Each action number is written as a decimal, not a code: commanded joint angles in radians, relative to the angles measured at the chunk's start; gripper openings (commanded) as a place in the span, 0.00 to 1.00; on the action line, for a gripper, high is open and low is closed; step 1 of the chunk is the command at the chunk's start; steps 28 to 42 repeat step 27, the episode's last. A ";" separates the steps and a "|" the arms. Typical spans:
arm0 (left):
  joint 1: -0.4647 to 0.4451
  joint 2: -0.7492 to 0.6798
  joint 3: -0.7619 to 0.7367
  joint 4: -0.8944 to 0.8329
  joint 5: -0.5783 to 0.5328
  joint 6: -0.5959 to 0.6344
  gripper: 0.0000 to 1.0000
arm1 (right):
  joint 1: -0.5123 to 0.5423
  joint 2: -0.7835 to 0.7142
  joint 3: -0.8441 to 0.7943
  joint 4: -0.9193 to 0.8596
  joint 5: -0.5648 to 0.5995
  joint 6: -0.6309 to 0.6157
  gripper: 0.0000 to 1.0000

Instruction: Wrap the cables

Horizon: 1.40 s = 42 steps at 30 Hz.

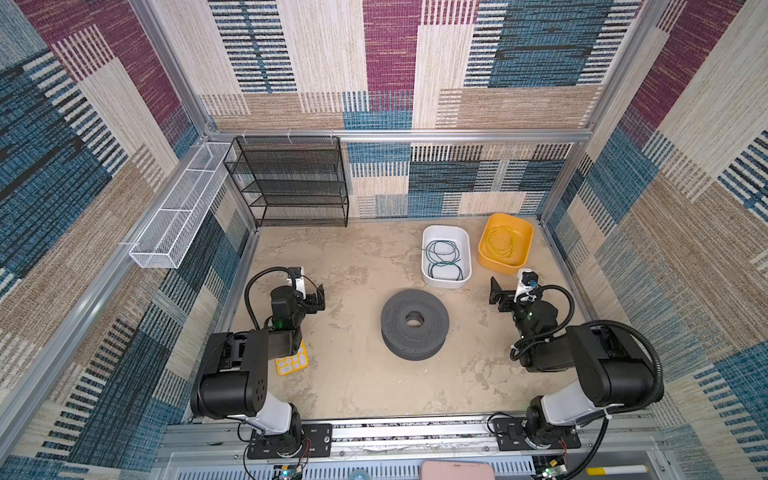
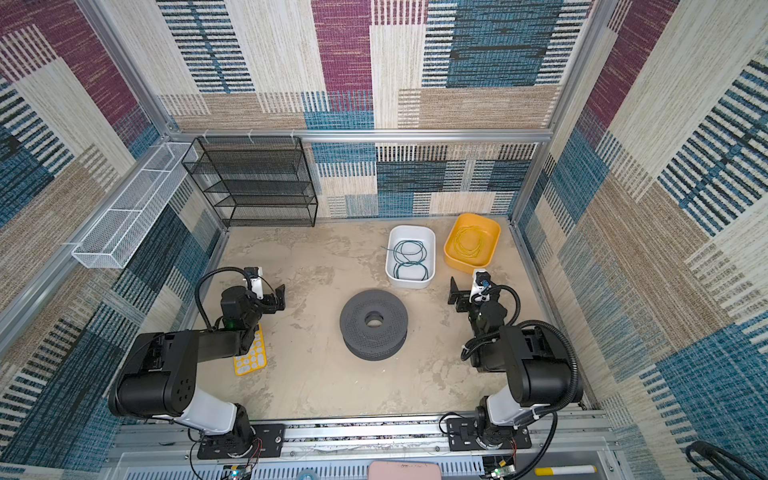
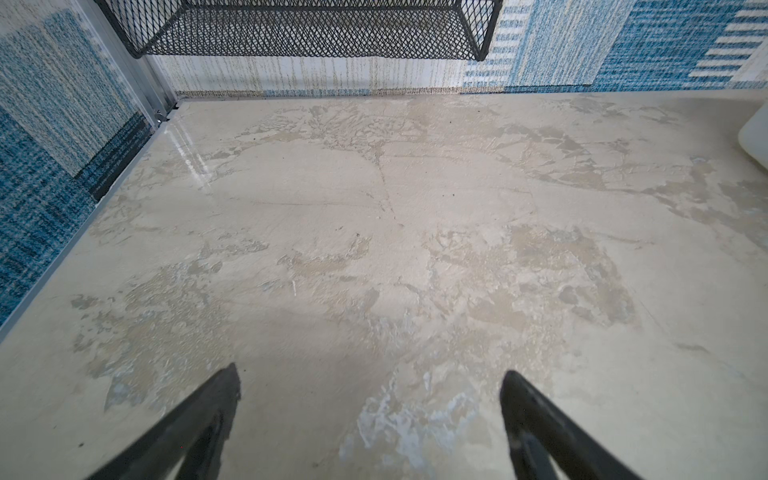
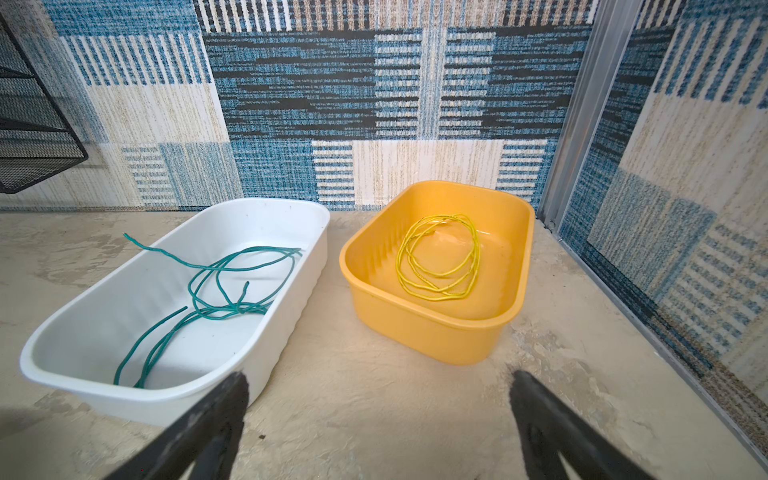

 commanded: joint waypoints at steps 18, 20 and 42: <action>0.002 0.000 0.005 0.000 0.013 -0.012 0.99 | 0.001 0.003 0.009 0.009 -0.008 0.005 0.99; 0.001 0.000 0.005 0.000 0.012 -0.013 0.99 | 0.002 0.006 0.014 0.001 -0.010 0.005 0.99; 0.002 0.000 0.005 0.000 0.012 -0.013 0.99 | 0.002 -0.003 0.001 0.014 -0.009 0.005 0.99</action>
